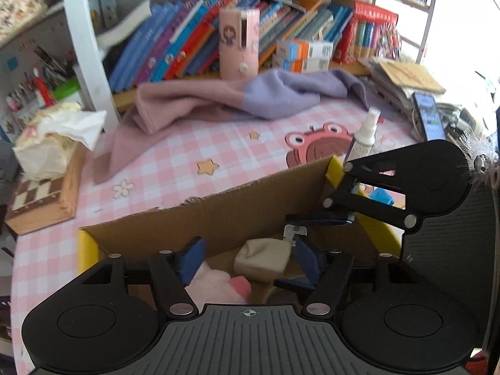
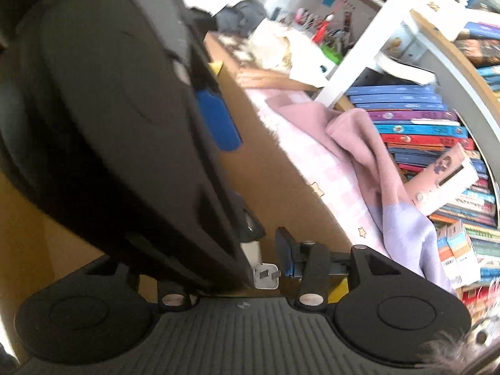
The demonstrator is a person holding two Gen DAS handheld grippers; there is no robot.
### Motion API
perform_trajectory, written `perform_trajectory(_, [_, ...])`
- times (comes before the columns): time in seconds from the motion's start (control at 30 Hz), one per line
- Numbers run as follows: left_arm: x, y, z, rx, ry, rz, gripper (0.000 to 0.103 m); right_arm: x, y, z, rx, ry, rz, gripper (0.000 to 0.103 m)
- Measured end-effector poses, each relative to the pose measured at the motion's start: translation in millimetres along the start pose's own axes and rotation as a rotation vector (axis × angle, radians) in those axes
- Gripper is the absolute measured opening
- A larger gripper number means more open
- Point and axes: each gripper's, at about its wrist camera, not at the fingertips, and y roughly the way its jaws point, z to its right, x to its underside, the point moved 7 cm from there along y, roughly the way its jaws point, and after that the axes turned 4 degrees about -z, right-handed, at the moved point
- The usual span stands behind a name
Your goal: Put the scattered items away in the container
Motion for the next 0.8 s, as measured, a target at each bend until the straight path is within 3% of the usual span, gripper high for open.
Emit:
perform_trajectory(0.23, [10,-55,12,-0.046,-0.026,0.132,0.078,11,-52,10,-0.002,0.122,0.12,0.049])
perform_trajectory(0.47, [28,-105,28,-0.117,-0.063,0.235,0.08,15,-98,9,0.032,0.181,0.211,0.052])
perform_trajectory(0.8, [73,-156,48,-0.182,-0.101,0.306,0.08,21,-156,-24,0.104,0.253,0.313,0.053])
